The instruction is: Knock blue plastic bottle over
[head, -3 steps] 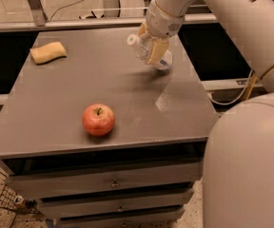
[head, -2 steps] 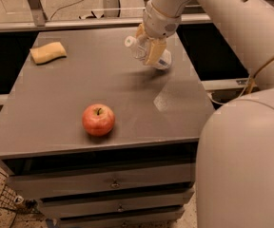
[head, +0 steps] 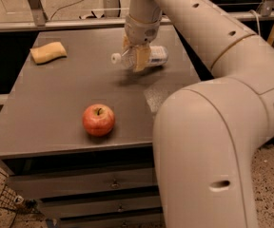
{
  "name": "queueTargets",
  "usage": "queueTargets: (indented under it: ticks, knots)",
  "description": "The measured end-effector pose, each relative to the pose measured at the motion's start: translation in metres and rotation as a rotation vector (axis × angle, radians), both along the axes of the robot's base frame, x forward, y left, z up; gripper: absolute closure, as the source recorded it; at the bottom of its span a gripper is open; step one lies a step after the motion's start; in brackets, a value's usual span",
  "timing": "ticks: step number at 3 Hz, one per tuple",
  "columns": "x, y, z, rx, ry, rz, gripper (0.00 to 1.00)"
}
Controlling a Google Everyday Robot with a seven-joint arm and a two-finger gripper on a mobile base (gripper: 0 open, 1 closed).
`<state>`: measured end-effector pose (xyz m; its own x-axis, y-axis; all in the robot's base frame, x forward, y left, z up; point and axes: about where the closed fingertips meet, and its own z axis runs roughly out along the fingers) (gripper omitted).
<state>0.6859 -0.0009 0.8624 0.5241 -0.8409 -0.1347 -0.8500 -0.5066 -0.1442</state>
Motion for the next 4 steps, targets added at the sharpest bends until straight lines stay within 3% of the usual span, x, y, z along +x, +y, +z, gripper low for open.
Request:
queueTargets:
  ticks: [2,3,4]
  knots:
    - [0.018,0.039,-0.032,-0.019,0.046,0.106,1.0]
    - [0.027,0.045,-0.034,-0.001,0.016,0.101,0.82]
    - [0.029,0.047,-0.034,0.004,0.008,0.099,0.51]
